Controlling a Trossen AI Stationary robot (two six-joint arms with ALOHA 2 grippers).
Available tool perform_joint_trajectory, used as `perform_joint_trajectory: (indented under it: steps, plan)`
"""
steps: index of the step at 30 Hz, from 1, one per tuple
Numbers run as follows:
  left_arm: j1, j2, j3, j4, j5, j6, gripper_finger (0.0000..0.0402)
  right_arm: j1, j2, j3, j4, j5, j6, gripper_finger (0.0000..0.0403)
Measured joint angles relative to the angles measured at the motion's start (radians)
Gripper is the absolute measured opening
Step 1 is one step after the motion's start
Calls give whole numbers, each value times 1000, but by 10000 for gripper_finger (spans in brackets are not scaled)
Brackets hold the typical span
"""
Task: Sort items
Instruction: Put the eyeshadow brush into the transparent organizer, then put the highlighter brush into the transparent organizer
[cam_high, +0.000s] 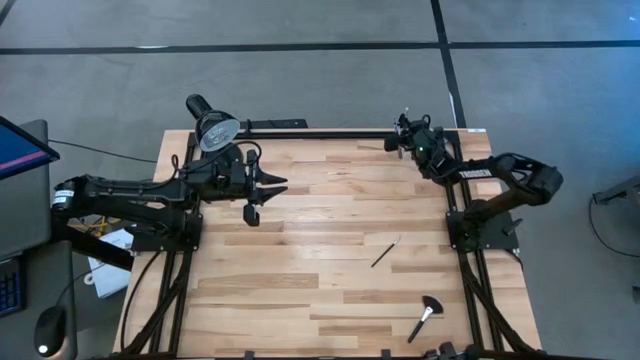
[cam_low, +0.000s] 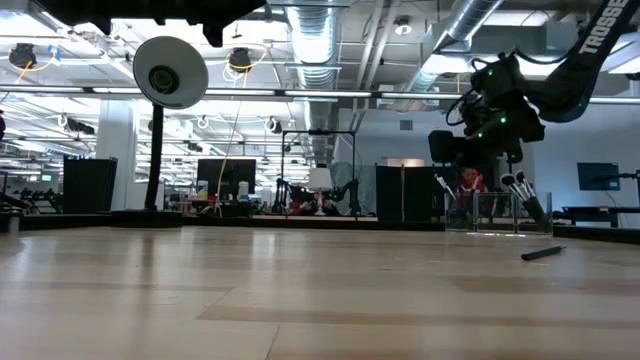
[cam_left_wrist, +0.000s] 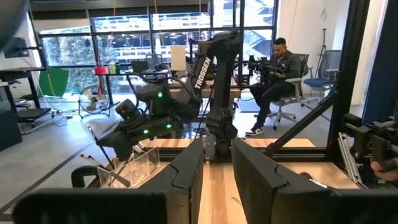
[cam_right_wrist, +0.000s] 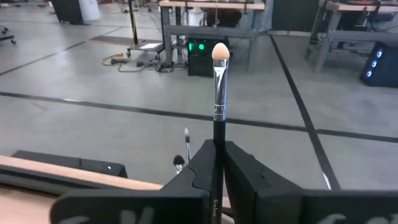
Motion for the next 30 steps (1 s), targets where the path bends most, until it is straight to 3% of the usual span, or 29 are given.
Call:
perform_joint_trajectory:
  steps: [19,30]
  plan:
    - [-7,0,0,0,0,2,83,-5,59,0,11,-2,55,59]
    - [-7,0,0,1,0,11,83,35,59,0,2,-8,72,62]
